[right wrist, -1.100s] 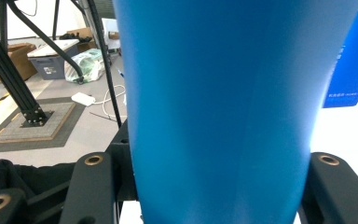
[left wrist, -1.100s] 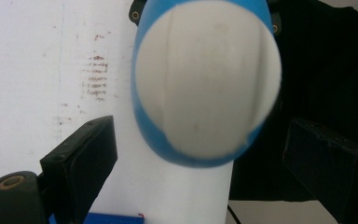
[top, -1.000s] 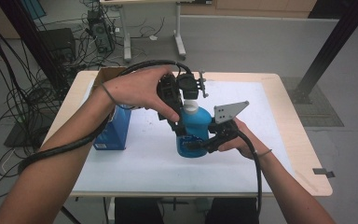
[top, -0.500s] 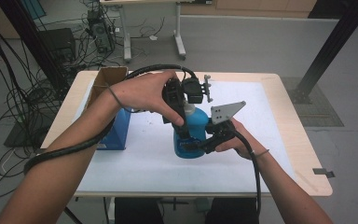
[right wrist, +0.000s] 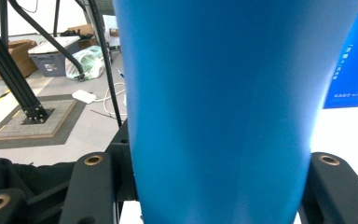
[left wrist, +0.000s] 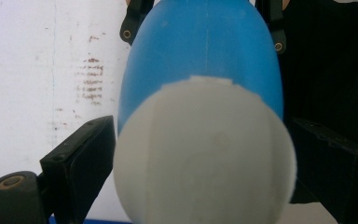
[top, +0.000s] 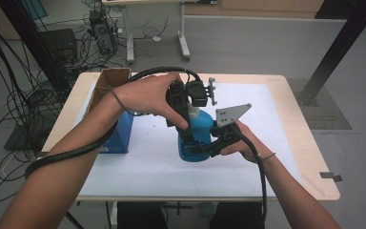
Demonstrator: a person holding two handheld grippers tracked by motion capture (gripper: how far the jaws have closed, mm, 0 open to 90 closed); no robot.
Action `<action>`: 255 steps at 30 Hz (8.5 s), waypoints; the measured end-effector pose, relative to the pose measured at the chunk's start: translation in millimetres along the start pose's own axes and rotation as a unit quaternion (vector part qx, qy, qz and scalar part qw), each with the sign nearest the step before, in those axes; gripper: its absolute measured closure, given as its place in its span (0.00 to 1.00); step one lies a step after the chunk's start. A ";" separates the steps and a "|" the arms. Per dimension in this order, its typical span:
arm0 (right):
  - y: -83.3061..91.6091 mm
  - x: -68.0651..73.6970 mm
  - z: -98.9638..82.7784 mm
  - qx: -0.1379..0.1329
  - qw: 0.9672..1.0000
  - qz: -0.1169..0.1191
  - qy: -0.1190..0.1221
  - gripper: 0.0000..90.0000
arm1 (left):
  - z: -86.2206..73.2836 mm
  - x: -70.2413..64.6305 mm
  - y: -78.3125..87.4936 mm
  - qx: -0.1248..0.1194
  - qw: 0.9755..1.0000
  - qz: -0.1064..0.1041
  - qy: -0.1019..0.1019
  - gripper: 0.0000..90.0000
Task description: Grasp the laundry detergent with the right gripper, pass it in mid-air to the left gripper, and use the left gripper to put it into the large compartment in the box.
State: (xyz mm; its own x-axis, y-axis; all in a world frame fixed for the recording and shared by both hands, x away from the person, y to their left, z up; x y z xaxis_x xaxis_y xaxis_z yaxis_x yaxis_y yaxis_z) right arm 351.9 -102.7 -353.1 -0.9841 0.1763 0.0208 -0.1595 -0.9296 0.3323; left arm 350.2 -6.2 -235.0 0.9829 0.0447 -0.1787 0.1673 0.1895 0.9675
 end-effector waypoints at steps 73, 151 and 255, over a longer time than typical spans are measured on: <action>-1.5 1.4 0.6 0.002 1.000 0.005 -0.006 0.47 | 0.9 -3.2 3.9 0.001 1.000 -0.002 -0.005 0.11; -2.7 6.1 4.0 0.002 1.000 0.011 0.004 0.47 | 12.9 -4.8 5.0 0.011 1.000 0.013 -0.018 0.42; -5.4 1.8 5.8 -0.027 0.999 0.009 -0.021 0.35 | 13.7 -4.9 7.7 -0.002 0.999 0.032 -0.004 0.42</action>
State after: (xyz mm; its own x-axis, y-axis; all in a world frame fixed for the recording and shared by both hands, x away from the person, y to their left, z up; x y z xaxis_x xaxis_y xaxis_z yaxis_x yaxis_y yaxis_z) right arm 351.5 -95.5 -349.4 -0.9831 0.1708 0.0663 -0.1460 -0.9488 0.2800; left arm 347.7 -18.4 -224.2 0.9922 0.0481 -0.1148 0.1038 0.1895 0.9764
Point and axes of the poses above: each handheld gripper's, and its own axes: y roughly backward along the jaws, z roughly out of its top, x roughly to its left, the point moved 5 cm from there along -y, roughly forward along the jaws, and after that the axes turned 10 degrees about -z, right-handed, at the moved point
